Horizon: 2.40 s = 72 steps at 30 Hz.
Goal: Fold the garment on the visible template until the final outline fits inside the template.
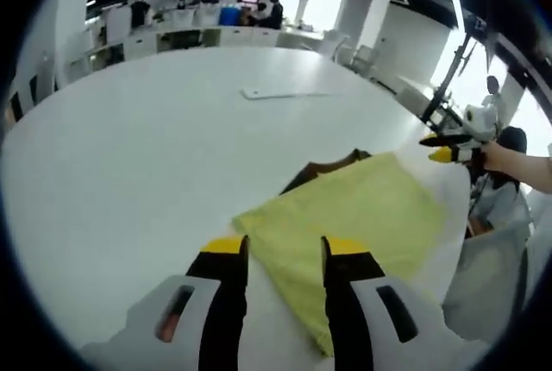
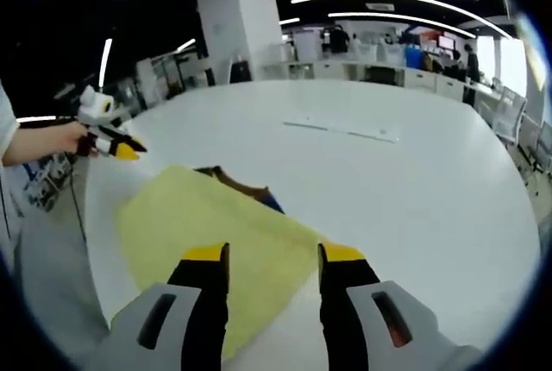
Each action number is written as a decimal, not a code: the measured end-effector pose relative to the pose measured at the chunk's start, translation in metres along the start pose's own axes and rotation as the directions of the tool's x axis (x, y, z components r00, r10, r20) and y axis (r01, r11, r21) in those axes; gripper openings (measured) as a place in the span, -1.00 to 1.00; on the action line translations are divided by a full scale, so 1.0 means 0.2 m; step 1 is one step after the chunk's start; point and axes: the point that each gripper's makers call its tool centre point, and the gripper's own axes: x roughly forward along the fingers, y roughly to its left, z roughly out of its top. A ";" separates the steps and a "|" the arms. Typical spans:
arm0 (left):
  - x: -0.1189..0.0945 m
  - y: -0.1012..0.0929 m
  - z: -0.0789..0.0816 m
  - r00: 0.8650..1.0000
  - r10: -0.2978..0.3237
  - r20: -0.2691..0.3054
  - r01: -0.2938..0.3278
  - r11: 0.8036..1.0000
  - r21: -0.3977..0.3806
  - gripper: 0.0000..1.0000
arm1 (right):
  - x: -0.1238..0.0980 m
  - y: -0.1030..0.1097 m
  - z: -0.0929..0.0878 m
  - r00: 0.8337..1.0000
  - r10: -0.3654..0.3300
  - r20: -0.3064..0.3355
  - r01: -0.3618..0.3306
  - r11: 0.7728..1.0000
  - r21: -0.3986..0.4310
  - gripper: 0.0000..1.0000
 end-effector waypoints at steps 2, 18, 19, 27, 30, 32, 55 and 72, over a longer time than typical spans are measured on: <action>-0.02 -0.02 -0.02 1.000 -0.004 0.001 0.004 1.000 0.001 -0.34 | -0.02 0.02 0.00 1.000 0.002 0.000 -0.002 1.000 0.002 -0.09; -0.25 -0.16 -0.16 1.000 -0.006 0.002 0.006 1.000 0.021 -0.05 | -0.23 0.19 -0.05 1.000 0.017 0.011 -0.017 1.000 0.005 0.18; -0.26 -0.17 -0.17 1.000 -0.006 0.003 0.006 1.000 0.021 -0.03 | -0.24 0.20 -0.06 1.000 0.020 0.011 -0.020 1.000 0.007 0.19; -0.36 -0.22 -0.26 1.000 -0.012 -0.005 0.012 1.000 0.022 0.10 | -0.33 0.25 -0.11 1.000 0.013 0.010 -0.013 1.000 0.019 0.35; -0.40 -0.24 -0.28 1.000 -0.012 0.000 0.012 1.000 0.017 0.16 | -0.37 0.28 -0.13 1.000 0.013 0.010 -0.013 1.000 0.025 0.39; -0.42 -0.25 -0.29 1.000 -0.013 0.000 0.013 1.000 0.012 0.21 | -0.39 0.29 -0.15 1.000 0.018 0.004 -0.019 0.999 0.030 0.45; -0.65 -0.40 -0.45 0.999 -0.036 0.004 0.036 0.999 -0.029 0.57 | -0.64 0.48 -0.25 0.998 0.053 -0.016 -0.053 0.998 0.043 0.89; -0.78 -0.51 -0.55 0.999 -0.042 0.008 0.042 0.999 -0.023 0.91 | -0.77 0.55 -0.31 0.998 0.055 -0.005 -0.054 0.994 0.093 0.99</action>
